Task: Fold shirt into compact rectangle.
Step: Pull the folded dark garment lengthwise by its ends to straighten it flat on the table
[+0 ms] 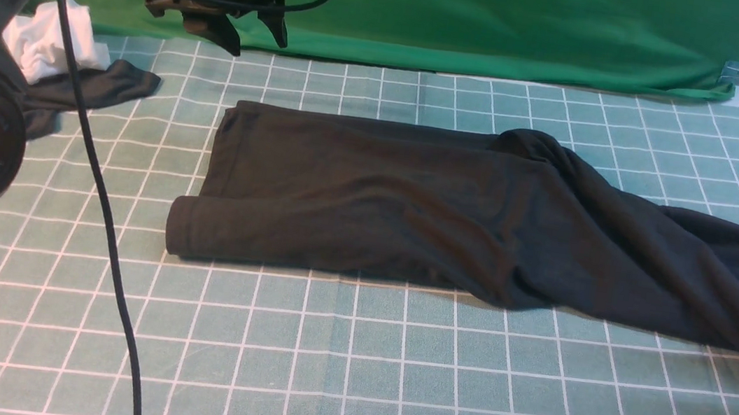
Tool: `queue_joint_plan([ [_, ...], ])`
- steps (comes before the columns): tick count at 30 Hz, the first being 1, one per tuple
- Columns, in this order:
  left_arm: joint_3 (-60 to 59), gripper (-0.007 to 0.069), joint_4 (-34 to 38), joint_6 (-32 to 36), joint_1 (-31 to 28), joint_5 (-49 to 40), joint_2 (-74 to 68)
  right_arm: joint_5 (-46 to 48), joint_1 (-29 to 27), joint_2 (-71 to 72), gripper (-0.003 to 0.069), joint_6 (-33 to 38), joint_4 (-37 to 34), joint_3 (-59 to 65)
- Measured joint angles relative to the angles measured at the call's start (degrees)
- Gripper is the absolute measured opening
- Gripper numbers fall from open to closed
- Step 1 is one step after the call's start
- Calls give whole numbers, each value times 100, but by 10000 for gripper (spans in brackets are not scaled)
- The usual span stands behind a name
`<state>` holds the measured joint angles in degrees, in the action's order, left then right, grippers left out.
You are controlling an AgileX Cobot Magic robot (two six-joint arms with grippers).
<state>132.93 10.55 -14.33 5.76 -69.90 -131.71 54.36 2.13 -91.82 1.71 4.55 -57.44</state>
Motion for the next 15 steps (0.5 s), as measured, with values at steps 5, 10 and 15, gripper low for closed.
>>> queue_joint_plan([
  [5, 0, 391, 26, 80, 0, -1, 0, -880, -340, -308, 414, -74, 105, 288],
  [10, 0, 391, 41, 129, 0, -1, 0, -1263, -377, -548, 302, -109, 106, 287],
  [15, 0, 391, 41, 129, 0, -6, 0, -1506, -529, -678, 44, -109, 78, 222],
])
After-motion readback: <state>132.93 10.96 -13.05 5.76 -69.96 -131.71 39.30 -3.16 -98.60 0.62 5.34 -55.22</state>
